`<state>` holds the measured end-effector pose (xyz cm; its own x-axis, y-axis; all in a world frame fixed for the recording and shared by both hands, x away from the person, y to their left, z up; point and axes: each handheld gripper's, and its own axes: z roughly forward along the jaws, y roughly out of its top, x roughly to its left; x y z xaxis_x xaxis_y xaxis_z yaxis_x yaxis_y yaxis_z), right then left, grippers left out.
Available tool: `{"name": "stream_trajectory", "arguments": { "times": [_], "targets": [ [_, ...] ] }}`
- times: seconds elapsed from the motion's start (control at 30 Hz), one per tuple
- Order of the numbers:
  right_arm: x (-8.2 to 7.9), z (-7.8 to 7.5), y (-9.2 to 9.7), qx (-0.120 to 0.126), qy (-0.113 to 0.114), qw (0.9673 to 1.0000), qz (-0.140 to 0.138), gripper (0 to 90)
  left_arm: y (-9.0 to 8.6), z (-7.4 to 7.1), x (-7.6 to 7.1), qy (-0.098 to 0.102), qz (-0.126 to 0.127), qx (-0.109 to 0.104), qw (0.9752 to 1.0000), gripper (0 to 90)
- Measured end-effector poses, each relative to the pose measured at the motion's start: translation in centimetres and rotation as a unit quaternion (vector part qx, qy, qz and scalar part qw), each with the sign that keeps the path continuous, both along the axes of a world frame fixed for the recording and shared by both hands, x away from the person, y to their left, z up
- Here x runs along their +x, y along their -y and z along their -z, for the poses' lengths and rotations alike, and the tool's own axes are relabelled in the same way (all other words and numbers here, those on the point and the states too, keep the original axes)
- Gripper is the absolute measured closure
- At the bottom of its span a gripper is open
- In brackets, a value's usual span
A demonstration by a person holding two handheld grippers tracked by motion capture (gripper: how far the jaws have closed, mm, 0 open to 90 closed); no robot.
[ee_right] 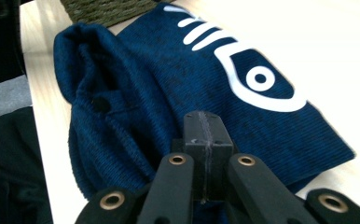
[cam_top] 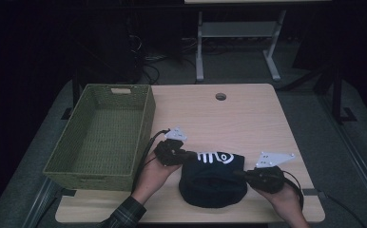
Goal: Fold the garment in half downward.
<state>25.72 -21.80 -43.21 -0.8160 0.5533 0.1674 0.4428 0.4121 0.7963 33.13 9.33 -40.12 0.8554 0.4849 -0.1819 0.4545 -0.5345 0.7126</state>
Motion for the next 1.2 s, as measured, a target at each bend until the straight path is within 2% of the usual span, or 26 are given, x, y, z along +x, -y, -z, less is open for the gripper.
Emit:
{"name": "stream_trajectory", "arguments": {
  "times": [0.1, 0.17, 0.27, 0.3, 0.43, 0.5, 0.6, 0.7, 0.73, 0.87, 0.93, 1.1, 1.13, 1.17, 1.2],
  "targets": [
    [-0.3, 0.5, -0.2, -0.005, -0.007, 0.9999, -0.010, 89.9, 0.4, 1.0, 0.7, -0.005, -0.001, 0.016, 0.9999, 89.9],
    [-0.6, 0.7, -0.4, -0.010, -0.011, 0.9997, -0.018, 89.9, 0.6, 1.5, 1.0, -0.011, -0.005, 0.019, 0.9998, 89.9],
    [-1.1, 1.2, -0.7, -0.011, -0.021, 0.9993, -0.027, 89.9, 1.0, 2.3, 1.5, -0.018, -0.004, 0.040, 0.9990, 89.9],
    [-1.2, 1.5, -0.8, -0.014, -0.024, 0.9991, -0.031, 89.9, 1.3, 2.7, 1.6, -0.024, -0.009, 0.037, 0.9990, 90.0],
    [-1.6, 2.5, -1.8, -0.033, -0.037, 0.9978, -0.045, 89.9, 1.7, 3.8, 2.4, -0.025, -0.004, 0.063, 0.9977, 90.0],
    [-1.6, 2.8, -2.3, -0.041, -0.038, 0.9971, -0.051, 89.9, 2.0, 4.2, 2.8, -0.029, -0.007, 0.058, 0.9979, 90.0],
    [-1.6, 3.1, -2.9, -0.051, -0.039, 0.9964, -0.056, 90.0, 2.3, 4.3, 3.2, -0.029, -0.003, 0.064, 0.9975, 90.0],
    [-1.5, 3.2, -3.2, -0.052, -0.042, 0.9959, -0.060, 90.0, 2.6, 4.6, 3.5, -0.031, -0.004, 0.061, 0.9976, 90.0],
    [-1.5, 3.2, -3.3, -0.052, -0.043, 0.9959, -0.061, 90.0, 2.6, 4.6, 3.7, -0.032, 0.003, 0.071, 0.9969, 90.0],
    [-1.7, 3.3, -3.8, -0.053, -0.043, 0.9955, -0.065, 90.0, 3.0, 5.0, 4.3, -0.036, 0.006, 0.068, 0.9970, 90.0],
    [-1.8, 3.4, -4.2, -0.056, -0.040, 0.9951, -0.071, 90.0, 3.2, 4.9, 4.7, -0.033, 0.018, 0.083, 0.9958, 90.0],
    [-2.3, 3.5, -5.6, -0.063, -0.027, 0.9940, -0.086, 90.0, 3.9, 5.1, 5.4, -0.033, 0.022, 0.082, 0.9958, 90.0],
    [-2.4, 3.5, -5.8, -0.063, -0.023, 0.9939, -0.088, 90.0, 3.8, 5.1, 5.6, -0.032, 0.028, 0.088, 0.9952, 90.0],
    [-2.4, 3.5, -6.0, -0.062, -0.025, 0.9939, -0.087, 90.0, 4.0, 5.1, 5.5, -0.035, 0.022, 0.081, 0.9959, 90.0],
    [-2.4, 3.5, -6.0, -0.061, -0.025, 0.9939, -0.088, 90.0, 3.9, 5.1, 5.6, -0.031, 0.027, 0.084, 0.9957, 90.0]
  ]
}}
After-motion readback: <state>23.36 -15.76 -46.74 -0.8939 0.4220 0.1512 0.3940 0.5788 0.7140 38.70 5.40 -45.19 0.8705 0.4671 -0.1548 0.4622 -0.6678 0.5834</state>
